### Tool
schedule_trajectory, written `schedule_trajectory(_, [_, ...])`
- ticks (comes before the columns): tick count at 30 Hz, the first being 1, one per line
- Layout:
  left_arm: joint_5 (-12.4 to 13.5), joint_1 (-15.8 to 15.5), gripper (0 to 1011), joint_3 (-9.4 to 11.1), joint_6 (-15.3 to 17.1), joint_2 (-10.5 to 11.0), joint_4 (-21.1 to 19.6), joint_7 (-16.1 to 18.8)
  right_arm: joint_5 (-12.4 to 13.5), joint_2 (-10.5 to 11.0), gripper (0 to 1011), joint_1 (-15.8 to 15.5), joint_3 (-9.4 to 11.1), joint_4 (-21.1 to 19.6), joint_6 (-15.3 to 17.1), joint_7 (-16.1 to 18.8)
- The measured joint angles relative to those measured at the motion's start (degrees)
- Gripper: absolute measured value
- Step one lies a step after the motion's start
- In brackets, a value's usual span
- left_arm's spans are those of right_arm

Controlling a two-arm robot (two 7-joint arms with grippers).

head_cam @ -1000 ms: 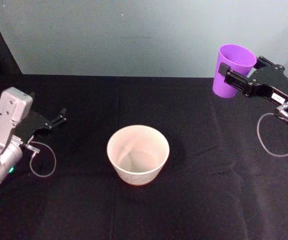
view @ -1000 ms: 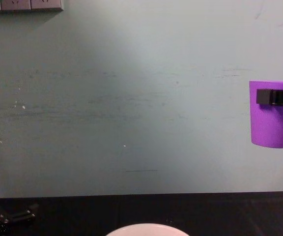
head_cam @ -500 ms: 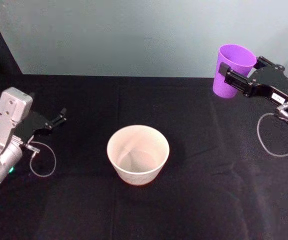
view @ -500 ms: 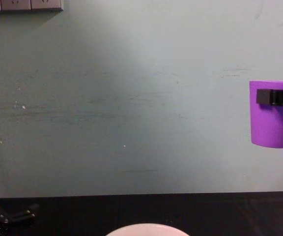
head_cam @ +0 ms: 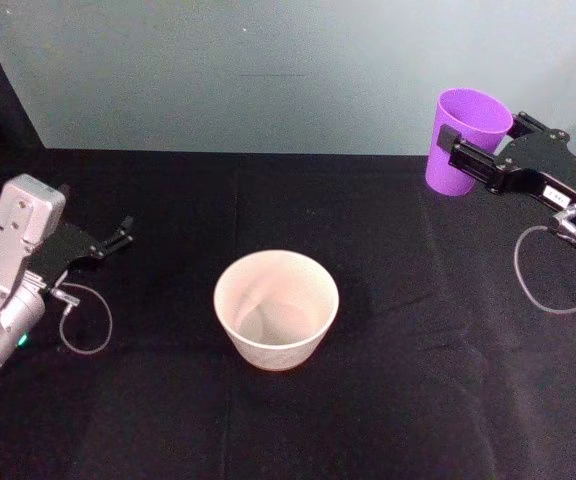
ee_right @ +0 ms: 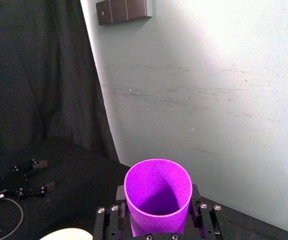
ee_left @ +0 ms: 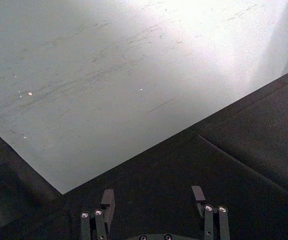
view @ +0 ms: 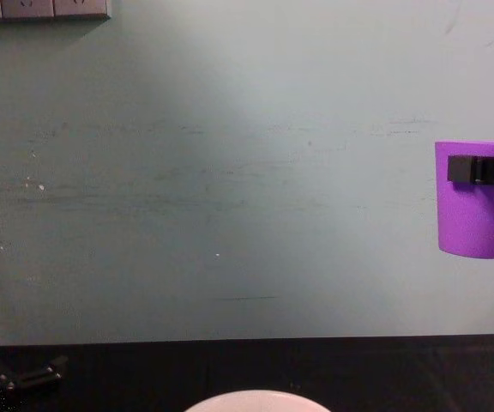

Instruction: Pick up the cup and pour the mung beans from the cup into the bowl.

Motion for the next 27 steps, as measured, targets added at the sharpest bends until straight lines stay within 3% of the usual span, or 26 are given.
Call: schedule_trajectory(27, [0.0, 0.0, 1000, 0.0, 0.0, 0.0, 0.0, 0.0, 0.0, 0.0, 729, 0.0, 0.0, 0.0, 0.0, 0.0])
